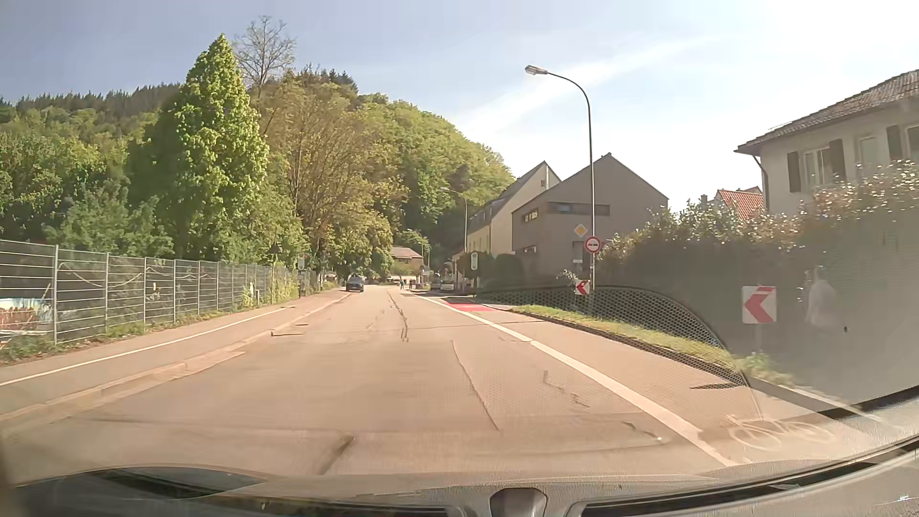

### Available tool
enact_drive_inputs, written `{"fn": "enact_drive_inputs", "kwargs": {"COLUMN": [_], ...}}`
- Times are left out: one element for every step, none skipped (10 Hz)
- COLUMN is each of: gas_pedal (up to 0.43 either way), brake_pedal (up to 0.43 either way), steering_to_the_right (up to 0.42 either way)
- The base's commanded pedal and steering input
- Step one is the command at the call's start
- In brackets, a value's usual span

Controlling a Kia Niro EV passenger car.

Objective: Follow the waypoints while adhering to traffic rules and regulations

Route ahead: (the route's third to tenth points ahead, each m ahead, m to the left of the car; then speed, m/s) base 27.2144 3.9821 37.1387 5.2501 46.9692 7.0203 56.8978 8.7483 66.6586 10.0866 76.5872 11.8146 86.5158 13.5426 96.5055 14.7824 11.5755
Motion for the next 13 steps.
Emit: {"fn": "enact_drive_inputs", "kwargs": {"gas_pedal": [0.118, 0.118, 0.087, 0.087, 0.087, 0.087, 0.087, 0.087, 0.087, 0.087, 0.087, 0.087, 0.087], "brake_pedal": [0.0, 0.0, 0.0, 0.0, 0.0, 0.0, 0.0, 0.0, 0.0, 0.0, 0.0, 0.0, 0.0], "steering_to_the_right": [-0.032, -0.032, -0.031, -0.029, -0.026, -0.027, -0.027, -0.026, -0.026, -0.026, -0.026, -0.026, -0.026]}}
